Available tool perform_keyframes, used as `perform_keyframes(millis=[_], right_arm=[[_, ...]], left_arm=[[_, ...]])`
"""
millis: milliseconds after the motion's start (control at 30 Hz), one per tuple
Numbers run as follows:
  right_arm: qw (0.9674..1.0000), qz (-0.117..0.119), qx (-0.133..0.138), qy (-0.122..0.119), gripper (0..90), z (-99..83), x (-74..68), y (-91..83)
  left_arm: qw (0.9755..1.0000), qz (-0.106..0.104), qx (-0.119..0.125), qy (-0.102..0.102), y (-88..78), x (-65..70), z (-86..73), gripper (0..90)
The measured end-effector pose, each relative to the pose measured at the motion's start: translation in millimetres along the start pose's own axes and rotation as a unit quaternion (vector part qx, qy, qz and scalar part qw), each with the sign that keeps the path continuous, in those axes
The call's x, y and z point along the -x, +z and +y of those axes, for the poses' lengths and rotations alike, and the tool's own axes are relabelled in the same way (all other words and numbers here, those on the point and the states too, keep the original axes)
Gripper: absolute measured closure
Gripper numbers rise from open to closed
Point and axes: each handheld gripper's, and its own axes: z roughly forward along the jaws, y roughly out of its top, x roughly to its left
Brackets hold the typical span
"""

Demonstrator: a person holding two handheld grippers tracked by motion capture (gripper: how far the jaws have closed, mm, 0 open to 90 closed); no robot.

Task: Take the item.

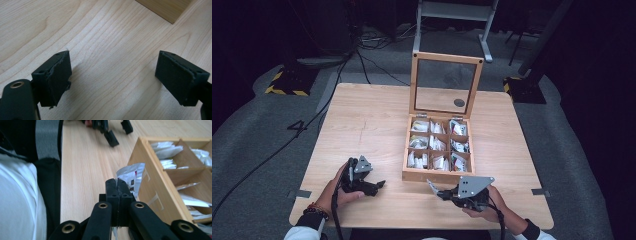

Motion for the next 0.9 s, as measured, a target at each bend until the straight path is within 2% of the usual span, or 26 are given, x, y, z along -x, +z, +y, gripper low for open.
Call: perform_keyframes(millis=[100, 200, 533, 667, 733, 800, 900], right_arm=[[1.0, 0.0, -0.009, 0.001, 90.0, -2.3, 1.1, 2.9], [0.9994, -0.002, -0.034, -0.005, 90.0, -7.2, 2.5, 9.8], [0.998, 0.011, -0.063, -0.004, 87.6, -14.1, -0.4, 25.0], [0.9981, 0.02, -0.058, 0.007, 83.3, -15.2, 1.2, 25.4], [0.9979, 0.024, -0.058, 0.014, 77.1, -16.1, 1.6, 27.1], [0.9975, 0.034, -0.058, 0.02, 75.4, -17.1, 2.2, 28.3], [0.9975, 0.031, -0.058, 0.024, 67.5, -16.7, 1.9, 27.9]], left_arm=[[1.0, 0.0, 0.0, 0.0, 0.0, 0.0, 0.0, 14.1], [1.0, 0.0, 0.0, 0.0, 0.0, 0.0, 0.0, 14.1], [1.0, 0.0, 0.0, 0.0, 0.0, 0.0, 0.0, 14.1], [1.0, 0.0, 0.0, 0.0, 0.0, 0.0, 0.0, 14.0], [1.0, 0.0, 0.0, 0.0, 0.0, 0.0, 0.0, 14.1], [1.0, 0.0, 0.0, 0.0, 0.0, 0.0, 0.0, 14.1], [1.0, 0.0, 0.0, -0.001, 0.0, 0.1, 0.0, 14.1]])
